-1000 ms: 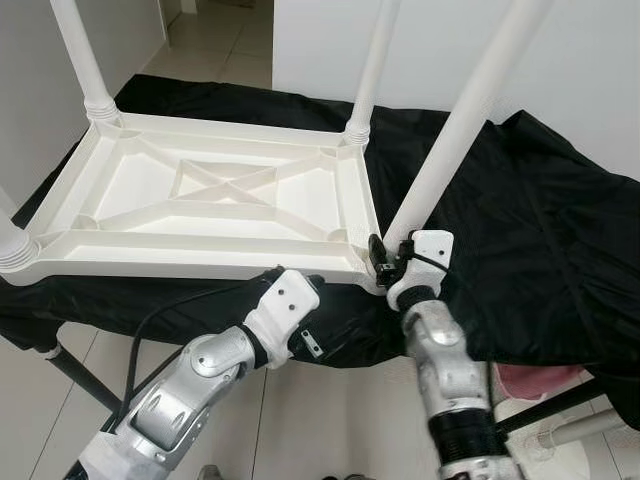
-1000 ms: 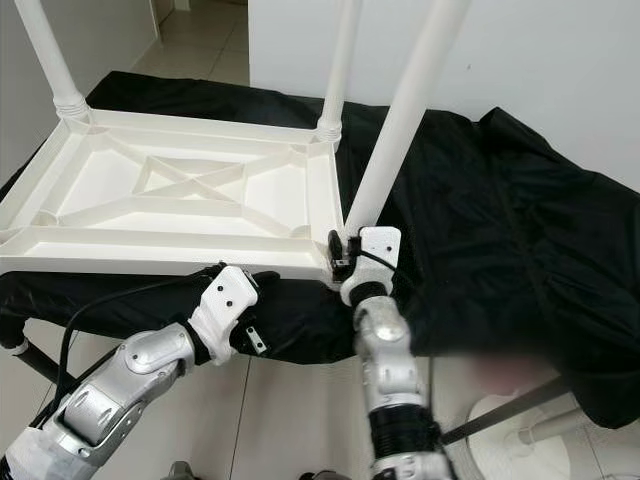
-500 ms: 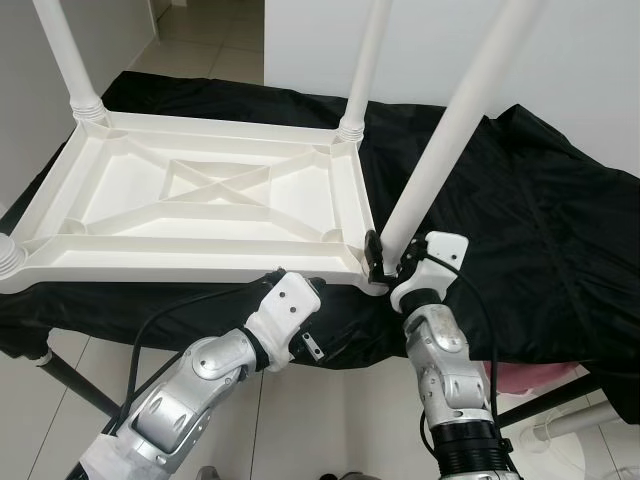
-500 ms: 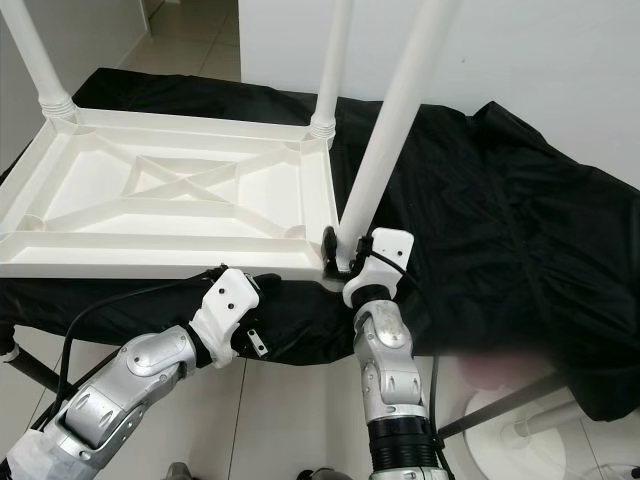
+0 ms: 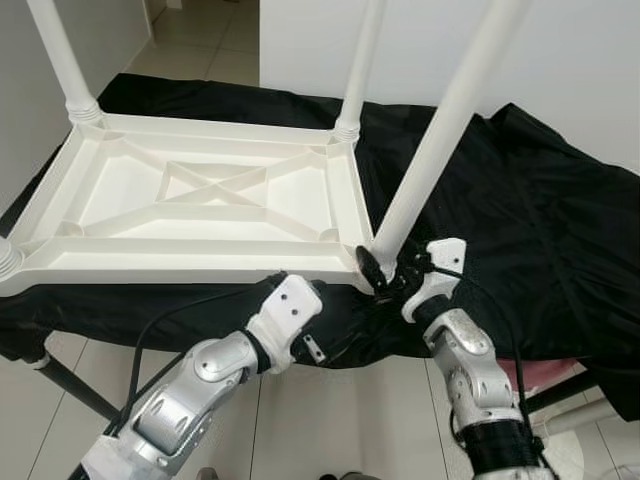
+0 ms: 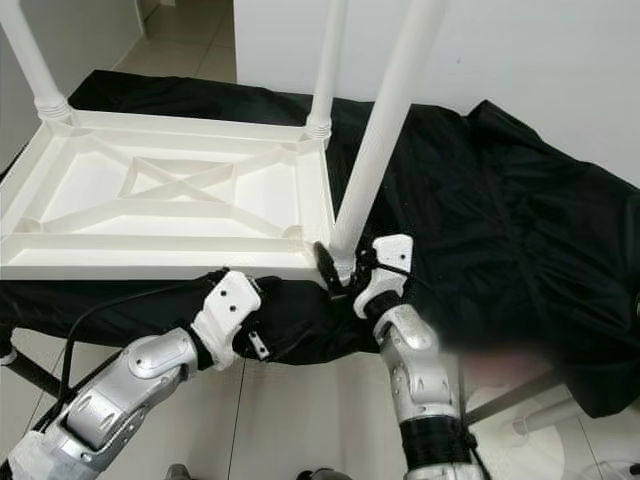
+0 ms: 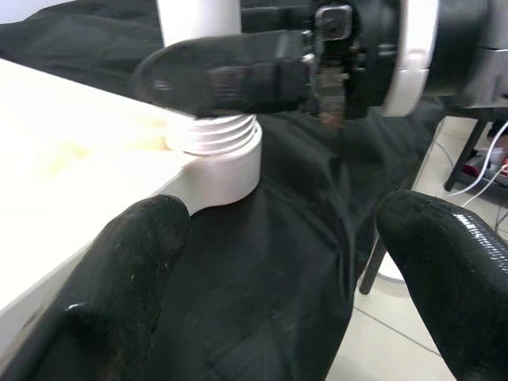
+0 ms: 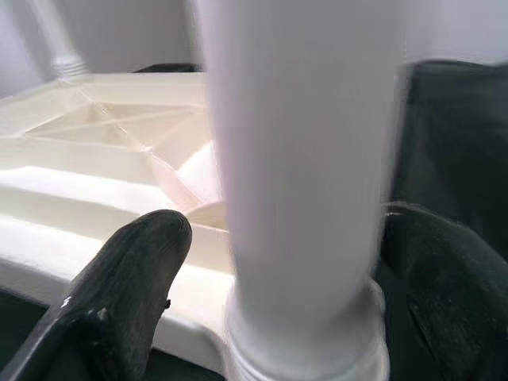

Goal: Building children table

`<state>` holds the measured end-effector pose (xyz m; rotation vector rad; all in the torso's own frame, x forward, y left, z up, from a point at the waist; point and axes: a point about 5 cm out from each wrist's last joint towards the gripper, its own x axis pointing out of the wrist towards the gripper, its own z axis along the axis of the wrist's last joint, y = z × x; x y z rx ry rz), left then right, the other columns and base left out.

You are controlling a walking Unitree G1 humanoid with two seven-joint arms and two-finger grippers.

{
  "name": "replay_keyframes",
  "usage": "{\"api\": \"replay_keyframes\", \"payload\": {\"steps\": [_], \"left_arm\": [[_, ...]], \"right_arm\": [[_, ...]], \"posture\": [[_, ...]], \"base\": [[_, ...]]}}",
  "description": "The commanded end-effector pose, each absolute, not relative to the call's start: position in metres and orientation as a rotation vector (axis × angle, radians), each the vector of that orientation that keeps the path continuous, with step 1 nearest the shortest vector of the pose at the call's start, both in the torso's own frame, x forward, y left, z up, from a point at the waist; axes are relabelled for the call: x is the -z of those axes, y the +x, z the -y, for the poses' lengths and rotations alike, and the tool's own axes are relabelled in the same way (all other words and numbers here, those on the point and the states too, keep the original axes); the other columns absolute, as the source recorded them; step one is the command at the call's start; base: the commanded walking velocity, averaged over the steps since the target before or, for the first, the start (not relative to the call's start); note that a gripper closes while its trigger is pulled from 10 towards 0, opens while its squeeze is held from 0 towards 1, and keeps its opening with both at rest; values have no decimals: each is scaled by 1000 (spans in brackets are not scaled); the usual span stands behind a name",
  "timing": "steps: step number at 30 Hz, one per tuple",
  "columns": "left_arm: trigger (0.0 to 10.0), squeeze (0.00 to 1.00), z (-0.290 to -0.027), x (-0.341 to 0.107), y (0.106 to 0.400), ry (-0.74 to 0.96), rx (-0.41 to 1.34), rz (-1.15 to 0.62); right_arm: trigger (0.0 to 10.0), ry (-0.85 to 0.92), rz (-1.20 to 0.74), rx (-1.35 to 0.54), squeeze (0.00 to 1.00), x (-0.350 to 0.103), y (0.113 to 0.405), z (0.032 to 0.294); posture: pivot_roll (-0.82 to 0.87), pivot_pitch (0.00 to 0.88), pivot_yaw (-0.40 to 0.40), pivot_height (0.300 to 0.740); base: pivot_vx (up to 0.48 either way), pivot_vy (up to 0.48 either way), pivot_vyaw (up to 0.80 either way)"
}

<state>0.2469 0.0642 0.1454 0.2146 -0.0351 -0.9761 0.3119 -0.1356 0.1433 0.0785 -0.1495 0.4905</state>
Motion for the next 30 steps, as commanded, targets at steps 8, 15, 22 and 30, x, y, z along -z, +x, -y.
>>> {"api": "replay_keyframes", "payload": {"steps": [8, 15, 22, 30], "left_arm": [[10000, 0, -57, -142, 243, 234, 1089, 24], [10000, 0, -58, -143, 244, 239, 1084, 30], [10000, 0, -59, -144, 243, 235, 1074, 30], [10000, 0, -59, -145, 244, 234, 1070, 31]], "right_arm": [[10000, -38, 135, -589, 0, -143, 331, 138], [0, -34, 120, -652, 0, -141, 338, 135], [0, 1, 102, -648, 0, -134, 337, 141], [10000, 29, 93, -574, 0, -133, 338, 142]], "posture": [[23, 55, -102, 740], [38, 52, -105, 740], [41, 56, -107, 740], [32, 67, -101, 740]], "base": [[0, 0, 0], [0, 0, 0], [0, 0, 0], [0, 0, 0]]}}
